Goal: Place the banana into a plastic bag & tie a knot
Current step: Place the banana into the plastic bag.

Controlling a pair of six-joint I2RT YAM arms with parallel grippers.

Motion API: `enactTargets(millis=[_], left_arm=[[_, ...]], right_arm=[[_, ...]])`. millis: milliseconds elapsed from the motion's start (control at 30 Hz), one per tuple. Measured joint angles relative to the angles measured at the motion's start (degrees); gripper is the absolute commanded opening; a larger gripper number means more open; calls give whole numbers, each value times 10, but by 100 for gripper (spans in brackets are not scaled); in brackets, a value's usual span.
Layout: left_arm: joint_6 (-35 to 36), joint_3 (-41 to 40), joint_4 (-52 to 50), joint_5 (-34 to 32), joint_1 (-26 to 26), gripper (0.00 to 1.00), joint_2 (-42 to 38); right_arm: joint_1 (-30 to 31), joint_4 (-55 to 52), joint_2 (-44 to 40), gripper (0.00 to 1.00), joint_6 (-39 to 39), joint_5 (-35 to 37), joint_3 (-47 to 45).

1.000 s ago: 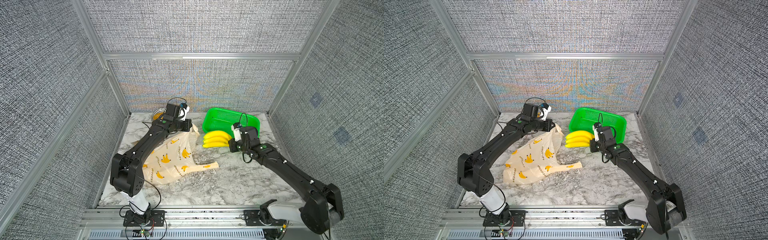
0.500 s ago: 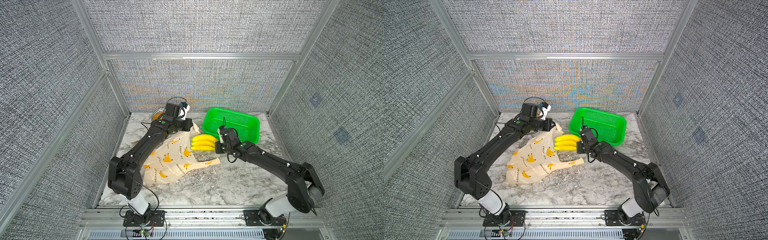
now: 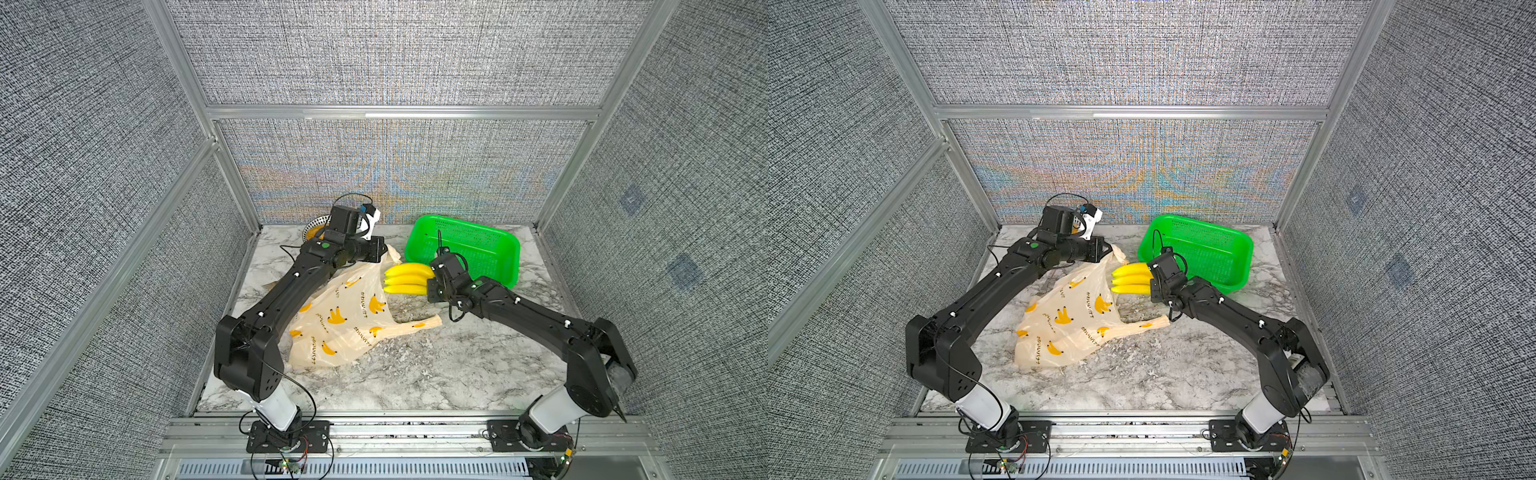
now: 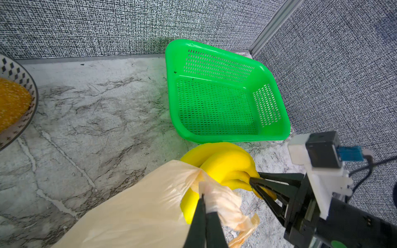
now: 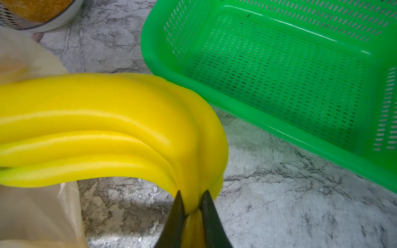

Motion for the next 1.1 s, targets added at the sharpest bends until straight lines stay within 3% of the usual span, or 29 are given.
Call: enactTargets(millis=[467, 633, 733, 1067, 1100], left_arm=[[-15, 18, 1, 0, -5, 0, 24], [-23, 24, 5, 13, -7, 0, 28], [-24, 26, 14, 33, -9, 0, 26], [-35, 21, 33, 124, -9, 0, -12], [-38, 19, 36, 129, -9, 0, -14]], right_arm=[[151, -62, 25, 0, 19, 148, 47], [190, -28, 33, 0, -36, 151, 48], [188, 18, 22, 0, -89, 136, 30], [131, 116, -15, 0, -323, -65, -7], [127, 125, -15, 16, -337, -86, -6]])
